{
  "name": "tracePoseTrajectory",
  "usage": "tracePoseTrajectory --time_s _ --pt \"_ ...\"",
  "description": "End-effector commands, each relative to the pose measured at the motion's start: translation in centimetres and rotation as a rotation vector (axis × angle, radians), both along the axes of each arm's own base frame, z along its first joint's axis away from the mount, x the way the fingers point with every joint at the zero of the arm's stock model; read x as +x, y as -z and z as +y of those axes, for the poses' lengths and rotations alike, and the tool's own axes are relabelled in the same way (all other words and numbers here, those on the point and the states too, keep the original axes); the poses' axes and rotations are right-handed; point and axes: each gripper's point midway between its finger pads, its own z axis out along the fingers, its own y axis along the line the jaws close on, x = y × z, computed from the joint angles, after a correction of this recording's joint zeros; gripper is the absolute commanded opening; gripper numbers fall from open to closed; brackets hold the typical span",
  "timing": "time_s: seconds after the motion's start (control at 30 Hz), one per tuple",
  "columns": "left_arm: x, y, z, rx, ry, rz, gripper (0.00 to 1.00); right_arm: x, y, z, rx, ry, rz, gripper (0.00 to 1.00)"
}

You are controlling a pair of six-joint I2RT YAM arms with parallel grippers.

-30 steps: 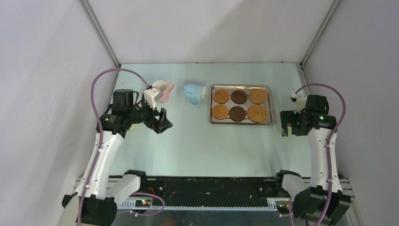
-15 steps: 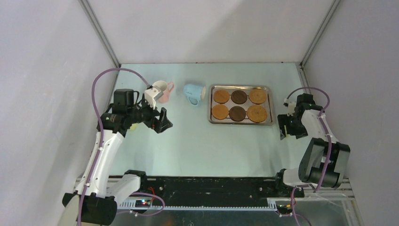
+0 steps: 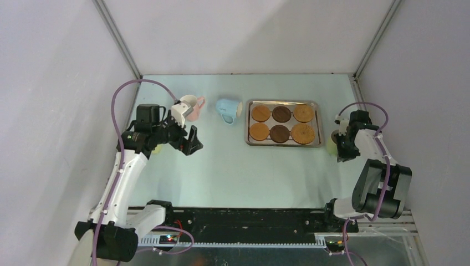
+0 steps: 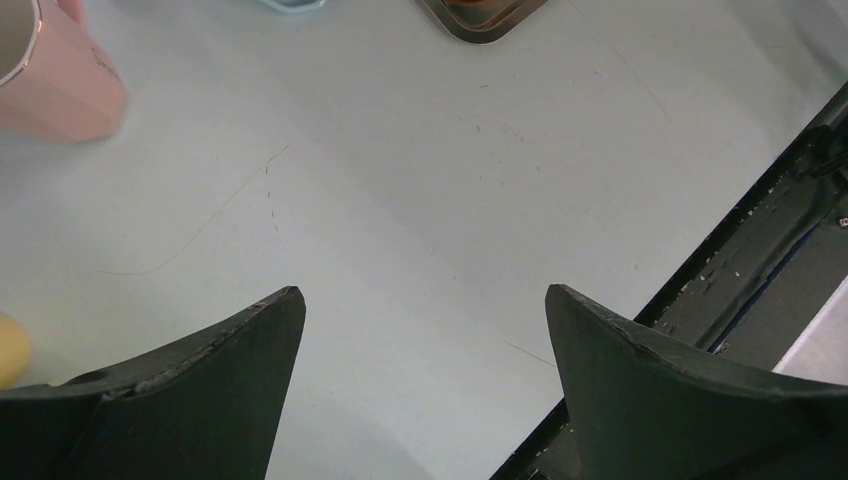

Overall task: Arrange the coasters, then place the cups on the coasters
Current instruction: Pick up the cup at the center of the board, then place the cup on the coaster.

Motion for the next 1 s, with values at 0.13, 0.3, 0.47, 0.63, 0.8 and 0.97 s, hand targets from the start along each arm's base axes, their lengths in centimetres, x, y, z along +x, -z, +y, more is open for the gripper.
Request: tracePoseTrajectory --time_s 0.13,0.3,0.47,0.63,0.8,0.97 --pt "0.9 -0.3 1.0 0.040 -0.041 -0.024 0.98 -0.1 -6.8 3.3 -0.006 -0.115 -0.184 0.00" --pt "0.4 0.0 2.7 0.116 -0.063 -0.028 0.98 2.0 -17.1 8.2 -0.017 -0.306 -0.440 0.00" --pt "0.0 3.1 3.4 0.139 -0.093 0.004 0.98 7.3 -22.8 14.6 0.024 -0.468 -0.586 0.00" --pt "0.9 5.5 5.0 0.197 -0.183 -0.022 0.98 15.0 -21.5 21.5 0.111 -0.534 -0.544 0.00" --pt "0.5 7.1 4.8 0.185 -0.162 0.002 0.98 21.6 -18.2 26.7 0.202 -0.536 -0.444 0.00" --pt "0.4 6.9 4.4 0.180 -0.134 0.014 0.98 24.5 -14.1 29.0 0.194 -0.570 -0.363 0.00"
